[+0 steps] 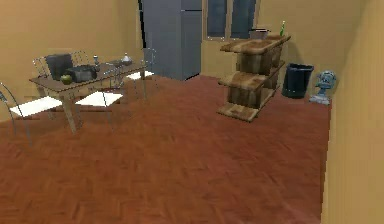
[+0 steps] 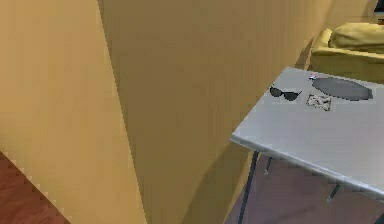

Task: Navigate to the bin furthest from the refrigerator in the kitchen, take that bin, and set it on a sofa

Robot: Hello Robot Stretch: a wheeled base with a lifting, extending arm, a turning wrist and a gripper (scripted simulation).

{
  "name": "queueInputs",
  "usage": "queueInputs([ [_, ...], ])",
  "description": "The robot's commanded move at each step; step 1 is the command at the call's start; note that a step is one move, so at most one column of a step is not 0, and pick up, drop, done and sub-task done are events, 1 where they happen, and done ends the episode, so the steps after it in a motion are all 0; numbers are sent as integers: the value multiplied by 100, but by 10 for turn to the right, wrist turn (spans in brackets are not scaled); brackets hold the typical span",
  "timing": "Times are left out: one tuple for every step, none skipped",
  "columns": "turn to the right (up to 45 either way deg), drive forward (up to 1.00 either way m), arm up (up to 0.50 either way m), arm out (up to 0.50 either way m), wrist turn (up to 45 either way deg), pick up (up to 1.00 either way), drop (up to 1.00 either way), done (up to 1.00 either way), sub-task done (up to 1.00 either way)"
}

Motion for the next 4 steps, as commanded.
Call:
queueInputs([
  [120,0,0,0,0,0,0,0,0],
  [0,20,0,0,0,0,0,0,0],
  [210,0,0,0,0,0,0,0,0],
  [0,100,0,0,0,0,0,0,0],
])
